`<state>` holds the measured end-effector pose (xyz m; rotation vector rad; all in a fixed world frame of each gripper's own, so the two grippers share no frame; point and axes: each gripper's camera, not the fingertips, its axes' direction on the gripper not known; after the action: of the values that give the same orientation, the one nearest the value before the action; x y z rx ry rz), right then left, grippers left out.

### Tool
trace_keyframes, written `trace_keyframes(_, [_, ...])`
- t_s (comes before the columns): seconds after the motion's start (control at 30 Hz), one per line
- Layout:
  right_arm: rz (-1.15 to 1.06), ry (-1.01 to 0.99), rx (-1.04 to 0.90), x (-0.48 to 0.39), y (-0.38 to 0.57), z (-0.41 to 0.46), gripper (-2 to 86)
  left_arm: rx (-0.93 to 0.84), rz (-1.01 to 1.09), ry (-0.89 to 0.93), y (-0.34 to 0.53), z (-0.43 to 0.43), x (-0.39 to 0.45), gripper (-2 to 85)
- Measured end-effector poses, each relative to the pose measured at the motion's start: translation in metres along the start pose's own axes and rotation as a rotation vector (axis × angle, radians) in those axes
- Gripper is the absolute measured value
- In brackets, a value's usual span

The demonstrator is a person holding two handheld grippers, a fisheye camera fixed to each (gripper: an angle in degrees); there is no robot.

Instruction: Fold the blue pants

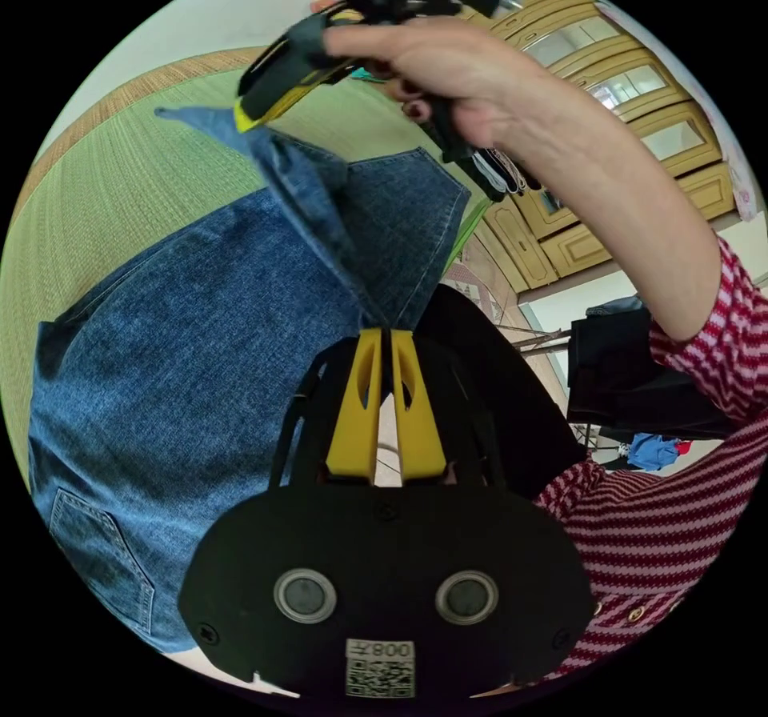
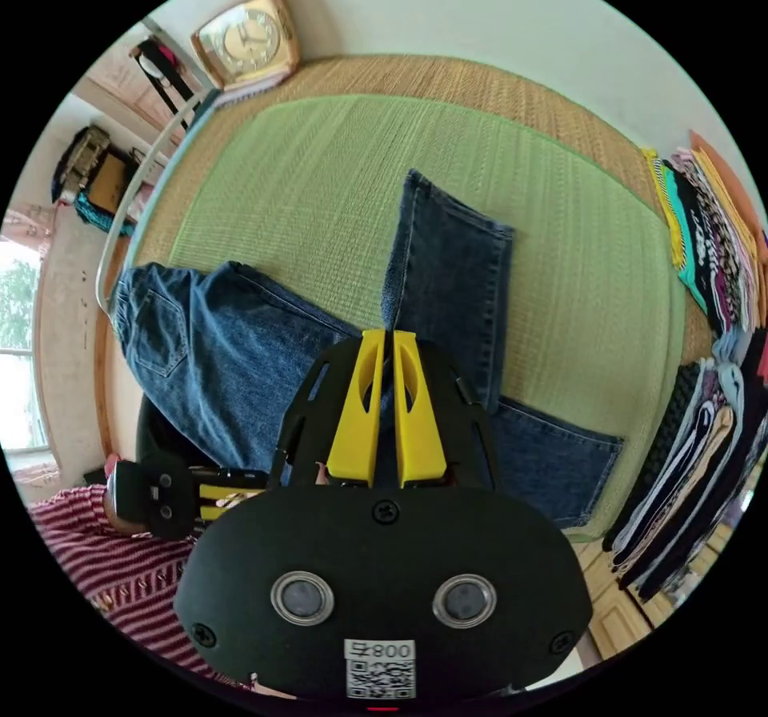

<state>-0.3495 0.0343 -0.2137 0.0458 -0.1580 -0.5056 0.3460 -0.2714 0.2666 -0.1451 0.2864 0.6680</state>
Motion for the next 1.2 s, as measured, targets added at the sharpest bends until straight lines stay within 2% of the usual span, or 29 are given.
trace_keyframes(0.2, [0.217,-0.122,0.194,0.091,0.178,-0.017,1.7,-0.019,0.024,0.031,-0.020,0.012,0.027,3.1])
trace_keyframes(0.3, [0.390,-0.204,0.242,0.138,0.273,0.024,1.6,-0.040,0.027,0.055,-0.030,0.016,0.036,4.0])
trace_keyframes(0.47, [0.694,-0.458,0.294,0.203,0.413,0.143,1.6,-0.038,0.043,0.105,-0.050,0.011,0.052,4.6])
trace_keyframes(0.57, [0.764,-0.560,0.341,0.216,0.462,0.193,1.6,0.033,0.022,0.126,-0.072,-0.003,0.054,5.1])
trace_keyframes(0.67, [0.786,-0.630,0.386,0.223,0.494,0.230,1.7,0.029,0.000,0.028,-0.107,-0.007,0.049,6.1])
trace_keyframes(0.9, [0.769,-0.735,0.444,0.235,0.546,0.292,2.0,-0.142,0.043,-0.213,-0.192,0.019,0.056,7.2])
trace_keyframes(1.03, [0.784,-0.772,0.489,0.243,0.578,0.326,2.4,-0.263,0.073,-0.265,-0.219,0.041,0.066,7.0])
trace_keyframes(1.2, [0.832,-0.817,0.543,0.256,0.614,0.364,2.6,-0.273,0.128,-0.311,-0.233,0.042,0.086,1.6])
